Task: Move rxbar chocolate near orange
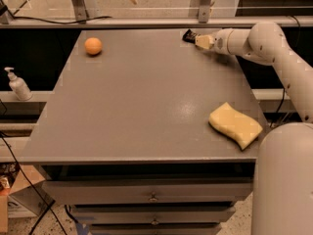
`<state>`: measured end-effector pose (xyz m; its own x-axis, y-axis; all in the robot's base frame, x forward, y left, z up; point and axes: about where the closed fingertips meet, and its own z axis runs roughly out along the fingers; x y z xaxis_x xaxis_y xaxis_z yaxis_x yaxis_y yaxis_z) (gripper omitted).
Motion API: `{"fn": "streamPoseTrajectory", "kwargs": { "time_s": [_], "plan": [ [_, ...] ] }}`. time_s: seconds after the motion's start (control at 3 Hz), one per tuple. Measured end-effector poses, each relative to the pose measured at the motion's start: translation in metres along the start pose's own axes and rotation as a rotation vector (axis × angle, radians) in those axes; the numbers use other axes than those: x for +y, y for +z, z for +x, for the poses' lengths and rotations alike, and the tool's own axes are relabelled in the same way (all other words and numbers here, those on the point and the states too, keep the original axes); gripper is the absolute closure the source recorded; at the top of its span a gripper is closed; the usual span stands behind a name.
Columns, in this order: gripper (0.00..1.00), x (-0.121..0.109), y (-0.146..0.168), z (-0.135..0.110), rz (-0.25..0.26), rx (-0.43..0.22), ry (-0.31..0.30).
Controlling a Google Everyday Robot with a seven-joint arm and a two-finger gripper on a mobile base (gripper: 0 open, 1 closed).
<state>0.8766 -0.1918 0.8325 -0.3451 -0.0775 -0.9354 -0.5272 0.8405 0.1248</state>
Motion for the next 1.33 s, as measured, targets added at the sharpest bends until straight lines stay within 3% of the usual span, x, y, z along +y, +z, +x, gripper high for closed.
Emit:
{"fn": "streamPoseTrajectory", "kwargs": {
  "time_s": [0.33, 0.67, 1.0, 1.33],
  "plan": [
    [0.88, 0.0, 0.0, -0.001, 0.0, 0.0, 0.0],
    [1.0, 0.039, -0.008, -0.001, -0.084, 0.013, -0.032],
    [1.0, 0.09, -0.028, -0.017, -0.187, -0.01, -0.094],
    [1.0, 0.128, -0.049, -0.043, -0.256, -0.064, -0.167]
  ]
}}
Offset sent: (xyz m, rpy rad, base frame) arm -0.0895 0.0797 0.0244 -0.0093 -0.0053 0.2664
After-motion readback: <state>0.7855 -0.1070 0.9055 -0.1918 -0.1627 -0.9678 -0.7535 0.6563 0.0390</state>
